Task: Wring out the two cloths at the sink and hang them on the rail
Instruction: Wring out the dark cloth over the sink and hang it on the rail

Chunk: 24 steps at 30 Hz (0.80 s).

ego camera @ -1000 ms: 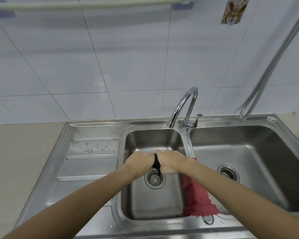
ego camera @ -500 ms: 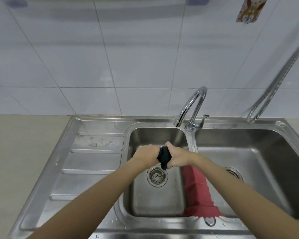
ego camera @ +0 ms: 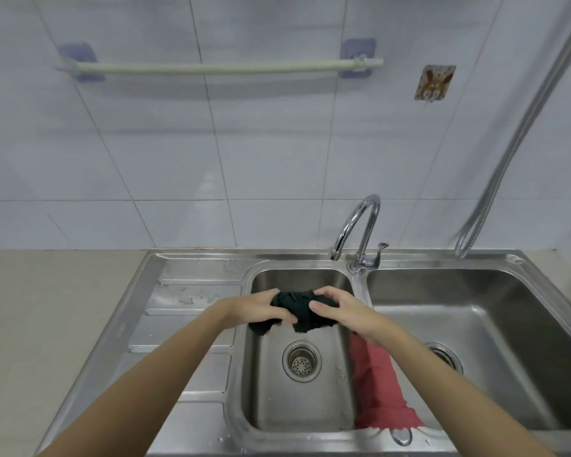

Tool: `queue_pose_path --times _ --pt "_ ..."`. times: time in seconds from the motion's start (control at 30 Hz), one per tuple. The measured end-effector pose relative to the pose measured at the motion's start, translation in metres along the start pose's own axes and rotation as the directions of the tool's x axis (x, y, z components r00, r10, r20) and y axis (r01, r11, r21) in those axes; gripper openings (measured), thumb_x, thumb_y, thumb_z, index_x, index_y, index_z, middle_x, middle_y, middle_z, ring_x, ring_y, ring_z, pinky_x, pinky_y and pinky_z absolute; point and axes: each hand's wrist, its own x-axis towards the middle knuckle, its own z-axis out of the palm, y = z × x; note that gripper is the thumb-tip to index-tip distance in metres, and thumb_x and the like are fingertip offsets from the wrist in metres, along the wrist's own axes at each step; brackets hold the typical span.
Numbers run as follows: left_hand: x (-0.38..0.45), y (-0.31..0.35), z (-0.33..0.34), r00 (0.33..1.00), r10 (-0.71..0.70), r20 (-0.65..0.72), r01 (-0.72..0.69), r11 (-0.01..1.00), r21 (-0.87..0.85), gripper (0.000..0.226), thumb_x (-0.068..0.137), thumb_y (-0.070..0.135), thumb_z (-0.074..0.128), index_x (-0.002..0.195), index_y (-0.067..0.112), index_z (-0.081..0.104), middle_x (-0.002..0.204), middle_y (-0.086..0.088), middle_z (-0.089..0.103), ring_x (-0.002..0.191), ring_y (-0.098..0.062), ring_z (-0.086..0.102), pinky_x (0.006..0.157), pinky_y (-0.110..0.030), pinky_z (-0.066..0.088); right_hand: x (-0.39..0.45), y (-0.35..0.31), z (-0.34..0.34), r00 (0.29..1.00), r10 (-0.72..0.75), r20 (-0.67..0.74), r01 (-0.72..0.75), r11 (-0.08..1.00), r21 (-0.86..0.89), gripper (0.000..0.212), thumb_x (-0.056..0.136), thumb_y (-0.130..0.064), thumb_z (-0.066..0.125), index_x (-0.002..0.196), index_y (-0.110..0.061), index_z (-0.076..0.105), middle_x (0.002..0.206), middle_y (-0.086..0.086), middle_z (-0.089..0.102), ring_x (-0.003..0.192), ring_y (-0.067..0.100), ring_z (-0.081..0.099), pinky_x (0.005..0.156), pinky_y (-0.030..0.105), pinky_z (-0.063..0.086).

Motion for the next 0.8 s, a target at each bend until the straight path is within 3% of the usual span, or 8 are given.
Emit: queue_pose_path --times 0.07,0.13,0.27,0.37,0.43,0.57,0.7,0.8 --pt "-0.005 -0.005 -0.004 0.994 0.04 -0.102 -0.04 0.999 0.008 0.035 0.088 0.028 0.066 0.117 0.015 0.054 0.093 0.0 0.061 0.084 -0.012 0.057 0.074 -0.029 0.048 -0.002 -0.01 -0.006 0.999 -0.021 -0.044 0.02 1.0 -0.016 0.024 0.089 -0.03 0.063 0.109 -0.016 0.061 0.104 0.0 0.067 0.094 0.012 0.064 0.081 0.024 0.049" --pt "-0.006 -0.009 -0.009 0.975 0.15 -0.166 -0.115 0.972 0.206 0.02 0.088 0.016 0.064 0.106 0.015 0.055 0.092 -0.002 0.06 0.082 -0.014 0.057 0.074 -0.029 0.046 -0.003 -0.018 -0.011 0.997 -0.037 -0.074 0.03 0.995 -0.095 0.019 0.089 -0.022 0.064 0.106 -0.015 0.06 0.102 0.002 0.066 0.089 0.014 0.061 0.076 0.023 0.047" --pt "-0.006 -0.009 -0.012 0.932 0.276 -0.237 -0.073 0.779 0.622 0.029 0.078 0.009 0.068 0.093 0.02 0.045 0.091 0.002 0.049 0.076 -0.012 0.045 0.059 -0.019 0.034 -0.004 -0.036 -0.01 0.99 -0.098 -0.1 0.067 0.96 -0.272 0.015 0.076 -0.007 0.061 0.082 -0.02 0.057 0.079 0.0 0.058 0.074 0.015 0.054 0.072 0.031 0.043" --pt "-0.007 0.0 -0.01 0.921 0.319 -0.223 -0.033 0.635 0.772 0.035 0.067 0.016 0.073 0.087 0.017 0.043 0.088 0.001 0.047 0.077 -0.016 0.045 0.052 -0.019 0.029 -0.004 -0.054 -0.005 0.978 -0.186 -0.093 0.134 0.906 -0.402 0.025 0.074 -0.008 0.061 0.068 -0.026 0.045 0.07 -0.005 0.048 0.068 0.013 0.046 0.066 0.032 0.037" --pt "-0.007 0.006 -0.011 0.944 0.289 -0.162 -0.079 0.67 0.738 0.04 0.064 0.027 0.076 0.089 0.009 0.051 0.091 -0.006 0.052 0.081 -0.02 0.05 0.057 -0.023 0.038 -0.003 -0.065 -0.003 0.962 -0.257 -0.088 0.19 0.867 -0.46 0.025 0.073 -0.01 0.062 0.066 -0.021 0.041 0.068 -0.005 0.044 0.066 0.011 0.041 0.063 0.031 0.034" --pt "-0.013 0.011 -0.01 0.98 0.199 0.026 -0.193 0.9 0.392 0.052 0.073 0.031 0.082 0.113 0.009 0.057 0.112 -0.012 0.066 0.104 -0.026 0.064 0.09 -0.042 0.055 -0.006 -0.082 -0.005 0.922 -0.382 -0.056 0.293 0.787 -0.542 0.017 0.065 -0.019 0.059 0.061 -0.016 0.042 0.065 0.0 0.045 0.068 0.015 0.042 0.067 0.036 0.038" --pt "-0.021 0.015 -0.015 0.971 0.206 -0.118 -0.159 0.934 0.319 0.027 0.088 0.032 0.065 0.09 0.006 0.057 0.086 -0.007 0.062 0.079 -0.016 0.058 0.077 -0.033 0.047 -0.008 -0.088 -0.013 0.923 -0.356 -0.144 0.244 0.833 -0.497 0.02 0.075 -0.012 0.061 0.067 -0.02 0.045 0.067 -0.003 0.048 0.066 0.014 0.044 0.063 0.031 0.036" --pt "-0.028 0.023 -0.019 0.945 0.276 -0.174 -0.217 0.93 0.297 0.012 0.097 0.019 0.055 0.092 0.011 0.062 0.091 -0.006 0.065 0.085 -0.012 0.058 0.078 -0.025 0.048 -0.009 -0.086 -0.019 0.917 -0.377 -0.127 0.265 0.816 -0.514 0.019 0.079 -0.018 0.066 0.075 -0.02 0.048 0.069 -0.003 0.052 0.063 0.011 0.045 0.062 0.028 0.037"
